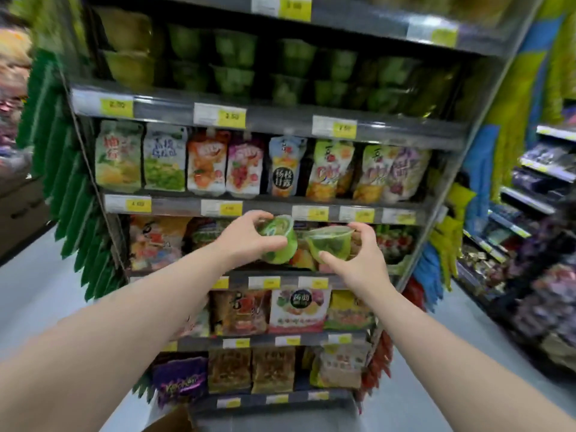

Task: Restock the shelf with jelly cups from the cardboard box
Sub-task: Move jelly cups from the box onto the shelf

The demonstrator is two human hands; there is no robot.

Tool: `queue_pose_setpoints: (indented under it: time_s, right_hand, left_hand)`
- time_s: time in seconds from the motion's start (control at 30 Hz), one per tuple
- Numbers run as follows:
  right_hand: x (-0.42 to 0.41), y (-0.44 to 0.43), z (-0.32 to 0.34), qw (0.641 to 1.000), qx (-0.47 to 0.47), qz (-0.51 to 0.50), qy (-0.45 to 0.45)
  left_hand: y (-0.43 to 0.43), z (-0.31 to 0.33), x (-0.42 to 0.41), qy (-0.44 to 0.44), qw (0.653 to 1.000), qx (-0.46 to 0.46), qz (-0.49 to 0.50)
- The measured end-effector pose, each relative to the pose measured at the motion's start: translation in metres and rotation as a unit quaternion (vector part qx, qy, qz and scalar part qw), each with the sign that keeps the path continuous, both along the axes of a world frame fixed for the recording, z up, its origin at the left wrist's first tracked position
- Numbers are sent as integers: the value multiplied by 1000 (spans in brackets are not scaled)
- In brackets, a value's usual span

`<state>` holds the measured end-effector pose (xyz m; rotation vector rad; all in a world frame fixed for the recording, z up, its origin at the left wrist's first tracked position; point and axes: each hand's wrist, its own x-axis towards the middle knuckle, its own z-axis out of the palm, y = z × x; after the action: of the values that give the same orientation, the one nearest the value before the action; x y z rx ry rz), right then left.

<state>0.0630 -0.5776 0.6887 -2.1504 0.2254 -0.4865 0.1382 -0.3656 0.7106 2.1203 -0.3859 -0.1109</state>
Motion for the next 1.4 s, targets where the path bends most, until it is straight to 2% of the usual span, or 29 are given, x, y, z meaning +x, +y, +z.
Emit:
queue_pose_setpoints:
  time_s: [0.4, 0.6, 0.73, 0.9, 1.17, 1.4]
  right_hand:
    - [42, -87, 115, 980, 17, -51, -191]
    - [85, -126, 151, 961, 8, -96, -261]
    - [113, -162, 168, 949, -8, -127, -290]
    - [141, -197, 181, 944, -25, -150, -292]
    - [184, -234, 177, 964, -42, -121, -232]
    - [188, -246, 175, 968, -83, -81, -221]
  left_hand:
    - [-96, 144, 22, -189, 976, -111, 16]
    - [-140, 176, 63, -259, 957, -131, -17]
    - [-171, 186, 97, -267, 953, -136, -33]
    - [-200, 189, 124, -275, 952, -130, -34]
    - [-234, 191, 144, -288, 950, -118, -28]
    - [-254, 192, 138, -300, 946, -119, -24]
